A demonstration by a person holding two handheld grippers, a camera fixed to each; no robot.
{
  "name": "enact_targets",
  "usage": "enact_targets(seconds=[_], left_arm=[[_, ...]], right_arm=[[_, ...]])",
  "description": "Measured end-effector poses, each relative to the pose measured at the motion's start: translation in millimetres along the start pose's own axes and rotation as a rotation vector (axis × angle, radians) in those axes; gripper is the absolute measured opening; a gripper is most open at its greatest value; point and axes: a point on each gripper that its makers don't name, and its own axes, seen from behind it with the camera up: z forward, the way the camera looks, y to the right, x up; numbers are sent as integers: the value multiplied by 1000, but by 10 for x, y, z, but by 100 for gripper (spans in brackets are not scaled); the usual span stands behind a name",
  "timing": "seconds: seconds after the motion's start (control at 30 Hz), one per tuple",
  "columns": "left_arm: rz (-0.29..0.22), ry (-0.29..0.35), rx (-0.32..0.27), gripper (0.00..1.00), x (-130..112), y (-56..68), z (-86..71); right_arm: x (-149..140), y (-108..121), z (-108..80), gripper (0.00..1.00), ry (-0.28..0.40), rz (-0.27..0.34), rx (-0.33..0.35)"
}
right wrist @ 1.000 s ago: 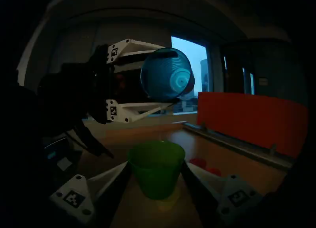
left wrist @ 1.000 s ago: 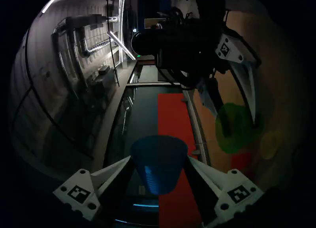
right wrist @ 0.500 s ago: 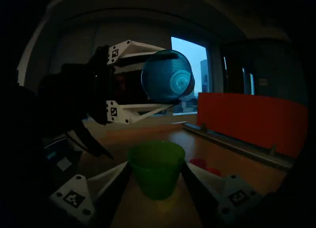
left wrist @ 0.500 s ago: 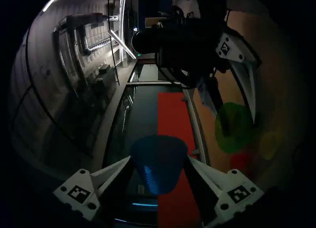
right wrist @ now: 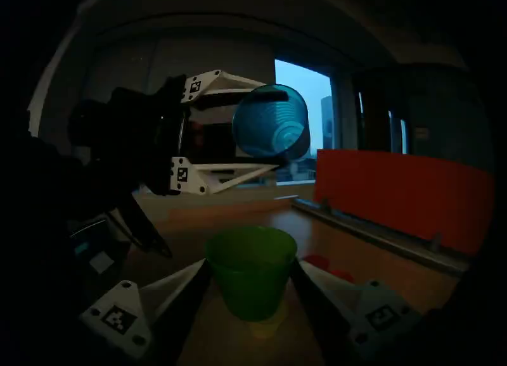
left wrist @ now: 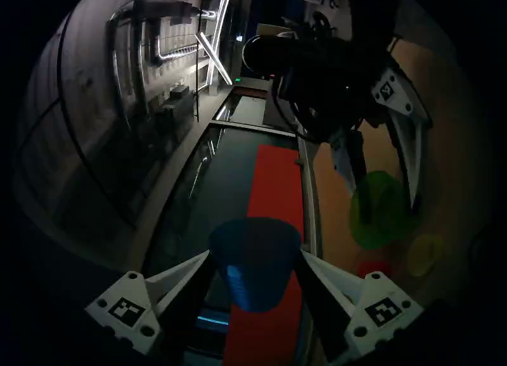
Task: Pour water
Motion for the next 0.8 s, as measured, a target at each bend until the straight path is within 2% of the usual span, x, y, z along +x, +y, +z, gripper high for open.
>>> enact_targets(seconds=[0.3,0.57,0.8], left_arm=[[-218,6,-8,84,-74,-11,-18],[-386,-1,-22,84,-135,-17,-41],[-567,7,-39,84,-141,-35,-74]], right_arm=[[16,5,-11,98,6,-2,-2],[66,11,-36,98,12,-8,-7],[85,0,-48,98,14,-13,-10]])
